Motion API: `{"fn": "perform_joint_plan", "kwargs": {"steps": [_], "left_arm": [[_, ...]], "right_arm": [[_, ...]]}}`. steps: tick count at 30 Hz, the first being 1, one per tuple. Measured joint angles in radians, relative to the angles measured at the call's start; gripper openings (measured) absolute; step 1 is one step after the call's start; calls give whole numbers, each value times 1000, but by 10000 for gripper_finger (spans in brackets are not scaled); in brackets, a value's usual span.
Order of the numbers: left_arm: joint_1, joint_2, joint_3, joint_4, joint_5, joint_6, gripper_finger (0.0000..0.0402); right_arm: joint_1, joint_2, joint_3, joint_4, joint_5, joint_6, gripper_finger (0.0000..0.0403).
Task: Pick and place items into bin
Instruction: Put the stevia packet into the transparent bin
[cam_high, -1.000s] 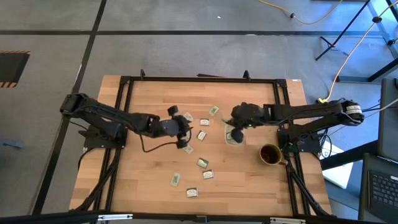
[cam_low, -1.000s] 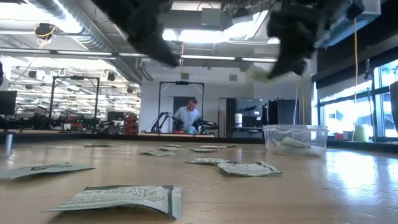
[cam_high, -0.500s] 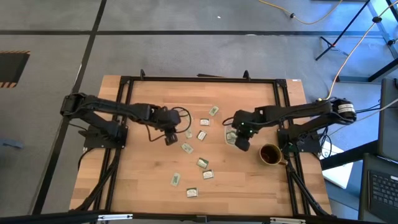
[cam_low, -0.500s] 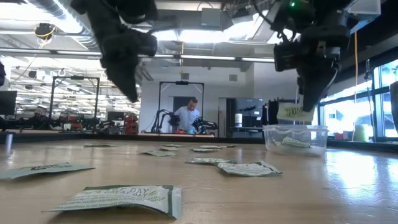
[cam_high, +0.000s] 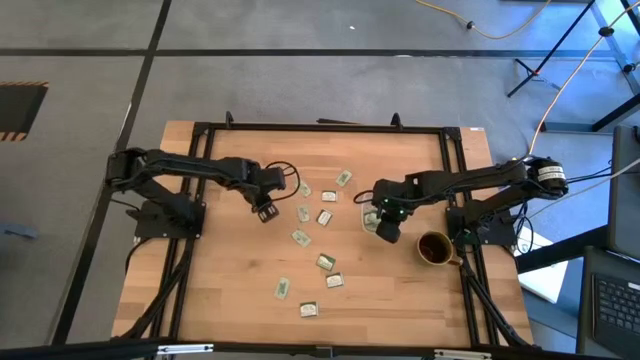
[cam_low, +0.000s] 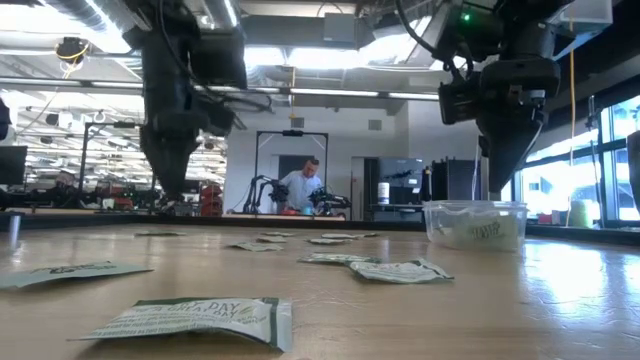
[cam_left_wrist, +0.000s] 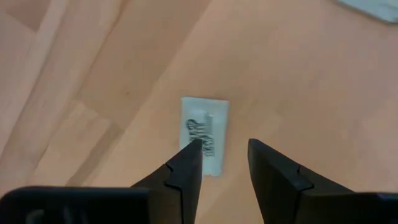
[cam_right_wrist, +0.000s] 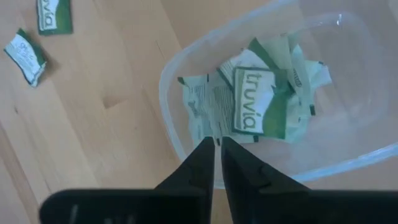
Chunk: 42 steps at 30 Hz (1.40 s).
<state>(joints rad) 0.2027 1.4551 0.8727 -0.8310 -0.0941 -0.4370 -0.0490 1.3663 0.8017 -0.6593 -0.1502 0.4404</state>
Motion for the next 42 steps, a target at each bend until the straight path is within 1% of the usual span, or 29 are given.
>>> {"fn": "perform_joint_plan", "kwargs": {"steps": [4,11,18,25,33,38,42], "left_arm": [[23,23,-38,52,-18,7,123],[18,59,-77,134,-17,166,101],[0,108,-111,227,-15,277,83],[0,153,-110,225,-1,290,62],[0,155,-110,225,9,294,6],[-2,134,-103,218,10,294,3],[-17,83,-83,208,5,313,3]], "right_arm": [[0,0,0,-6,3,-1,43],[-1,0,0,-8,3,-1,44],[-1,0,0,-6,2,0,45],[-1,-1,0,-6,2,3,45],[-1,-1,0,-5,2,4,45],[-1,-3,0,-12,6,4,45],[-1,-30,0,-10,49,1,43]]}}
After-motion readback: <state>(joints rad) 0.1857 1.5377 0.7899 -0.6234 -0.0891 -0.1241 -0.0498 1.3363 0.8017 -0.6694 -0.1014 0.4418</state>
